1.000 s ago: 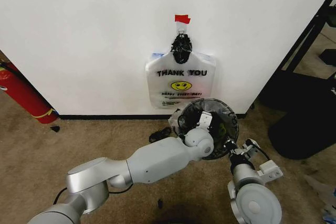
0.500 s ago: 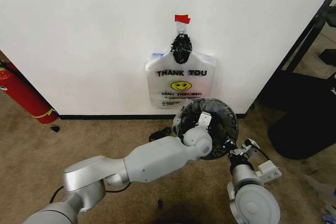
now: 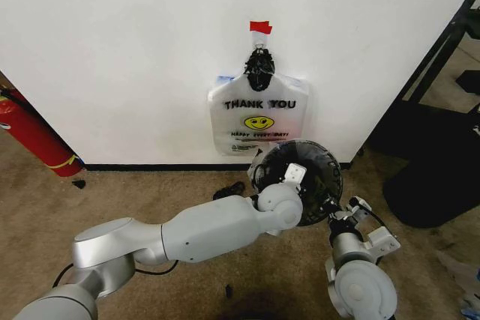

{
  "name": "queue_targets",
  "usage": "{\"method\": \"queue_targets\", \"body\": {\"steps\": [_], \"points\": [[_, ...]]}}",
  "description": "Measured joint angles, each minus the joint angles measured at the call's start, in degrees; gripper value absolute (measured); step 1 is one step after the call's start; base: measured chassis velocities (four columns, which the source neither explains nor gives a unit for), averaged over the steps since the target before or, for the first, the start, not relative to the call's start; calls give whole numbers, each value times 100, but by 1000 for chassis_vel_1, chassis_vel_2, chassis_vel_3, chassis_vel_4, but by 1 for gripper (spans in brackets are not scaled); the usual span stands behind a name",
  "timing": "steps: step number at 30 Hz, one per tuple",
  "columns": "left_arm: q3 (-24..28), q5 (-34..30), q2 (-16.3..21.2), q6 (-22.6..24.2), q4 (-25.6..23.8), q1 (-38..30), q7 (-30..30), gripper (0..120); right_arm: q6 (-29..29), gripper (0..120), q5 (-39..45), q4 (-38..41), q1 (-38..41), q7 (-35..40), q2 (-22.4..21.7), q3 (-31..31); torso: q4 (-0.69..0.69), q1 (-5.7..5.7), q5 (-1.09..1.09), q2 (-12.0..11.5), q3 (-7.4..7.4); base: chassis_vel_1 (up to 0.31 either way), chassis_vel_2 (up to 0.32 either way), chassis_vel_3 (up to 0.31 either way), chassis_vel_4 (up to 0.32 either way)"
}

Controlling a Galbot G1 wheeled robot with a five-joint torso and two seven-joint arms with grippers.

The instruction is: Pick up the garbage bag from the wall and place it over the trash bin.

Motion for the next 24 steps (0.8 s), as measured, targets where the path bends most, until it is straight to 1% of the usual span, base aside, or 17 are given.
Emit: {"method": "queue_targets", "body": {"steps": [3,8,9,12,16,20,22,24], "points": [[75,-4,-126,154,272,-71,-55,0,59,0,-203,8,-51,-85,-28,-48,1,0,0,0,0,0,0,0,0],[126,34,-228,189,525,-106,-33,0,96,0,-309,22,-65,-133,-33,-117,2,0,0,0,0,0,0,0,0],[137,89,-300,190,679,-113,-10,0,105,0,-356,28,-64,-162,-32,-170,2,0,1,0,0,0,0,0,0],[149,158,-382,190,876,-140,0,0,117,0,-426,30,-63,-193,-30,-236,1,0,0,0,0,0,0,0,0],[158,241,-390,195,945,-158,-4,0,124,0,-447,29,-60,-208,-30,-253,2,0,0,0,0,0,0,0,0],[131,262,-300,166,812,-163,25,0,145,0,-452,-41,-35,-221,-32,-218,2,0,0,0,0,0,0,0,0],[56,236,-181,84,554,-163,102,0,155,0,-436,-131,9,-221,-29,-151,2,0,0,0,0,0,0,0,0],[-52,-62,-36,112,101,-162,31,0,156,0,-376,-217,62,-215,-27,-94,1,0,0,0,0,0,0,0,0]]}}
